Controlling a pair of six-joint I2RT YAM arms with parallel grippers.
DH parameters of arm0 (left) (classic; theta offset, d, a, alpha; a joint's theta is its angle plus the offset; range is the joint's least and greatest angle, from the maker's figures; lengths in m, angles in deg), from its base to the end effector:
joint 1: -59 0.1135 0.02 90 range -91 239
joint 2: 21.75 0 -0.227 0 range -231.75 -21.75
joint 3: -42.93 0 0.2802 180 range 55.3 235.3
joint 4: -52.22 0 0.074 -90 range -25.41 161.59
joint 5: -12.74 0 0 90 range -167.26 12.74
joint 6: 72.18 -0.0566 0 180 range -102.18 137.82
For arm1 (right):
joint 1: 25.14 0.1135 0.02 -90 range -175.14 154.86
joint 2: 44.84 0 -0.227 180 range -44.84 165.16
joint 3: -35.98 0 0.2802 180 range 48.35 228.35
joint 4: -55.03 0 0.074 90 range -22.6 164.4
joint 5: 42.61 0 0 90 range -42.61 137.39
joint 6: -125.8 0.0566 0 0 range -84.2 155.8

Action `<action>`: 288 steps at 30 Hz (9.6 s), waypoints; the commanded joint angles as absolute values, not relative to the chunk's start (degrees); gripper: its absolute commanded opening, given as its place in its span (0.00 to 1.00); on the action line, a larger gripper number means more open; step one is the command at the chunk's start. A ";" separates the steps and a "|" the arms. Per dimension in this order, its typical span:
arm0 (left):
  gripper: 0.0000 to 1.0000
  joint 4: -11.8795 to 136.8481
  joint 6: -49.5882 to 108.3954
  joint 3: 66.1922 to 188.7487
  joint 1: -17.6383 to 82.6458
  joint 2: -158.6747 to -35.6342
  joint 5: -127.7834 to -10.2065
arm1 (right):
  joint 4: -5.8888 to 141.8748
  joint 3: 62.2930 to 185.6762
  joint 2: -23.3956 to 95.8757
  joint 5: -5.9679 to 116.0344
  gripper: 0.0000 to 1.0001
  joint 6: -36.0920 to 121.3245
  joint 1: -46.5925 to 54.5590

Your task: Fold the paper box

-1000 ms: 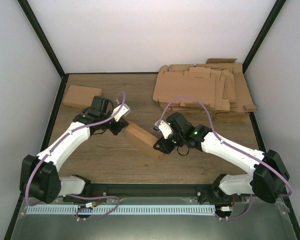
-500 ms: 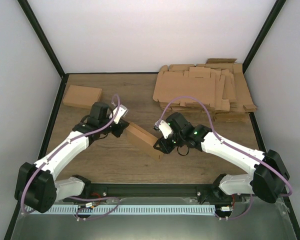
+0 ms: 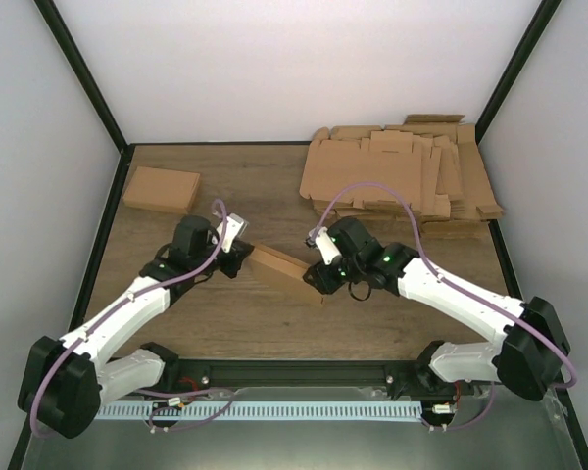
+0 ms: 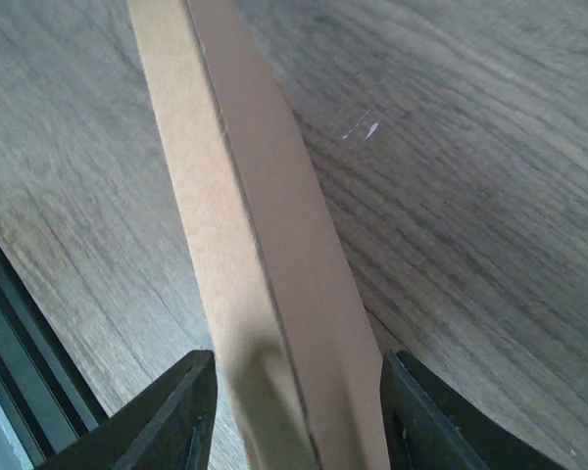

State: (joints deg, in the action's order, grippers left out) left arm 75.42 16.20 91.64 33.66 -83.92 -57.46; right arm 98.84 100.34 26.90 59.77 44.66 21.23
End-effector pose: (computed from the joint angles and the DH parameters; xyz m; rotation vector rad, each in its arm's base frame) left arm 0.2526 -0.1409 0.1730 0.7086 2.1190 -0.6099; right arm 0.2036 0.2311 0.1923 -0.9153 2.3916 0.6637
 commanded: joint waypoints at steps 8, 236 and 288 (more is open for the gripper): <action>0.04 74.73 20.65 87.44 29.16 -80.76 -61.32 | 104.92 106.36 22.37 49.97 0.60 51.13 21.44; 0.57 79.40 80.59 89.11 30.16 -70.28 -65.13 | 84.52 81.58 27.06 31.62 0.01 69.20 25.31; 0.30 60.21 102.10 75.82 35.01 -76.81 -56.59 | 84.18 81.37 27.53 32.28 0.10 68.35 25.31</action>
State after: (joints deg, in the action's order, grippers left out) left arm 59.11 102.53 77.91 34.97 -75.75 -56.28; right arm 70.56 85.10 23.95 26.53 67.75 24.55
